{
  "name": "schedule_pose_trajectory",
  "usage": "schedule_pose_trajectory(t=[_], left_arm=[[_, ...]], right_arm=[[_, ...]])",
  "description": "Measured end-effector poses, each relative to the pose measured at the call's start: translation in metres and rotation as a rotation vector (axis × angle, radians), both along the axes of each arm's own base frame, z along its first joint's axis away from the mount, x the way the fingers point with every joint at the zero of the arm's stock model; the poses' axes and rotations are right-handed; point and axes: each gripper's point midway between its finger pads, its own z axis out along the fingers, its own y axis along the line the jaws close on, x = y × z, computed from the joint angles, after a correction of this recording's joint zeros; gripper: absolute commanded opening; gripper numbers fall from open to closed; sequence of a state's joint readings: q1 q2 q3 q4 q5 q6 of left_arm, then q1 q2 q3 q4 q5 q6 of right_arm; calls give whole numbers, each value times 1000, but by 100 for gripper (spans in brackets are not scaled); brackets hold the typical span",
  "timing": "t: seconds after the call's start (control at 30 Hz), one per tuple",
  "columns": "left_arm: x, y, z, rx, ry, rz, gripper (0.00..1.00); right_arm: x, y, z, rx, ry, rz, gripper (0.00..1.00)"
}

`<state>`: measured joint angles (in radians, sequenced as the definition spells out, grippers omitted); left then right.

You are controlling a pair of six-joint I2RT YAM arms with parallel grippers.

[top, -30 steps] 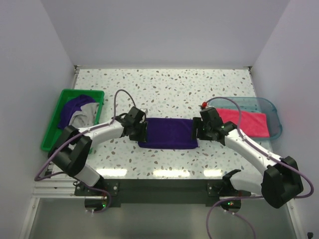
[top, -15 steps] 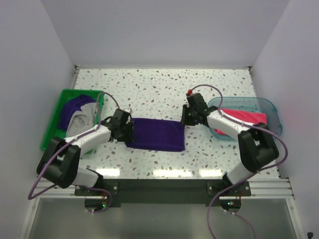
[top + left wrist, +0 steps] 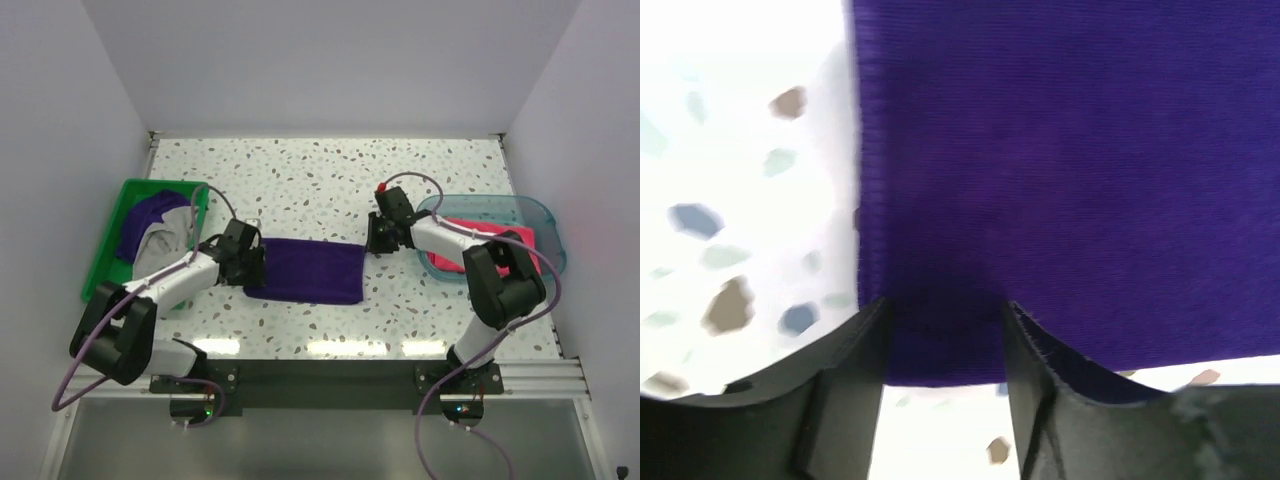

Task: Fold and stack the towels
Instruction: Fold the towel, then neatly place the folded towel into the bin

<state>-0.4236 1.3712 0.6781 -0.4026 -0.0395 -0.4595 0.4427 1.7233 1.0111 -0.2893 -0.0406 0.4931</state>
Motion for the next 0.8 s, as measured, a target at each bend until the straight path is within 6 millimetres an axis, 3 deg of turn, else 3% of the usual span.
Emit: schedule_pose_trajectory(t=[0.1, 0.2, 0.23, 0.3, 0.37, 0.43, 0.53, 0.67, 0.8], left_arm=[[-2, 8, 13, 46, -7, -3, 64], [11, -1, 45, 92, -77, -54, 69], [17, -9, 57, 92, -111, -80, 70], [28, -42, 91, 64, -210, -172, 71], [28, -70, 111, 29, -270, -256, 71], [18, -97, 121, 3, -307, -359, 71], [-8, -140, 119, -5, -311, -550, 71], [-39, -193, 95, 29, -276, -779, 71], [-63, -218, 64, 78, -241, -930, 68]], right_arm=[[2, -8, 19, -22, -29, 0, 40], [7, -14, 56, -23, -105, -7, 61], [8, -17, 70, -17, -134, -11, 72], [7, -22, 93, -5, -180, -18, 80], [2, -30, 109, 4, -205, -32, 98], [-3, -39, 120, 10, -219, -51, 99], [-14, -50, 125, 11, -216, -68, 99], [-33, -57, 114, 5, -163, -81, 99], [-51, -64, 100, -10, -105, -99, 99]])
